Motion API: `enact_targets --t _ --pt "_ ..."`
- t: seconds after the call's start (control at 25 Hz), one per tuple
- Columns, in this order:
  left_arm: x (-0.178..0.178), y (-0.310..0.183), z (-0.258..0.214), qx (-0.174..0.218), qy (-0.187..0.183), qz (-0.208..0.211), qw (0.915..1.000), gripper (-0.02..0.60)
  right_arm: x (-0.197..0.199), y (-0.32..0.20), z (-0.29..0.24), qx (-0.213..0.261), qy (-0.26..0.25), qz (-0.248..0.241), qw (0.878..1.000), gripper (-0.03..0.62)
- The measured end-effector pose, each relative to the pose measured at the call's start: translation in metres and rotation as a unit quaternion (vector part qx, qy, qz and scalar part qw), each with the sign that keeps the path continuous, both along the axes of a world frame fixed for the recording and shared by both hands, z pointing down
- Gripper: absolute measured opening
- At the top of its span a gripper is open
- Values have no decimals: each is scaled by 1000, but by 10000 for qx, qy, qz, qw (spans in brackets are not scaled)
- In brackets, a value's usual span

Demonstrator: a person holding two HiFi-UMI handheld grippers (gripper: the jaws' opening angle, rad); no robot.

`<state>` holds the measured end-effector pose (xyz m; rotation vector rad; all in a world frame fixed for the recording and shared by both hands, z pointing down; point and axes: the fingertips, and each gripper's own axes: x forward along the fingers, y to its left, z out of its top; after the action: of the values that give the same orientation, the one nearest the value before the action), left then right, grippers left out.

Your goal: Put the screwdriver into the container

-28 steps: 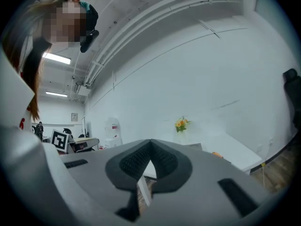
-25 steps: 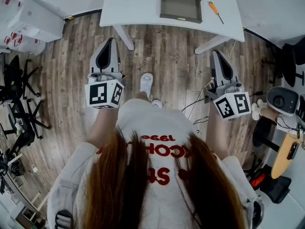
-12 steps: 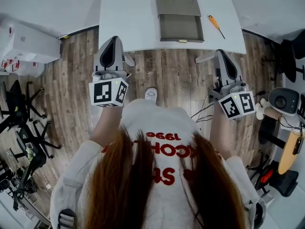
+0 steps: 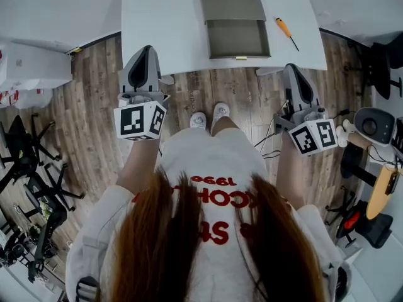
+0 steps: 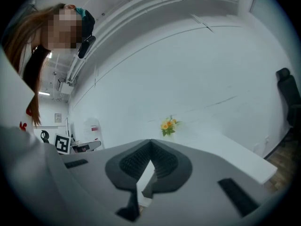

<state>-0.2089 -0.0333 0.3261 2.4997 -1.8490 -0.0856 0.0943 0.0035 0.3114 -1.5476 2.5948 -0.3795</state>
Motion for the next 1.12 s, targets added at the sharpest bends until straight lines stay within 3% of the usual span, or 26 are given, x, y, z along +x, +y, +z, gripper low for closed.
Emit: enact_targets --t 0.32,0.84,1.0,1.12 --pt "8 -25 7 -68 -66 -160 9998 6 7 -38 11 -62 -90 -232 9997 3" --pt "49 -107 -21 222 -156 -685 9973 6 44 -158 -13 204 -215 -871 9958 3" --pt "63 -125 -23 285 -261 -869 9955 6 51 -184 -18 1 -624 -1281 9898 3" --pt "72 -136 -23 297 -227 -975 9945 6 51 -199 -20 13 -432 -1527 9873 5"
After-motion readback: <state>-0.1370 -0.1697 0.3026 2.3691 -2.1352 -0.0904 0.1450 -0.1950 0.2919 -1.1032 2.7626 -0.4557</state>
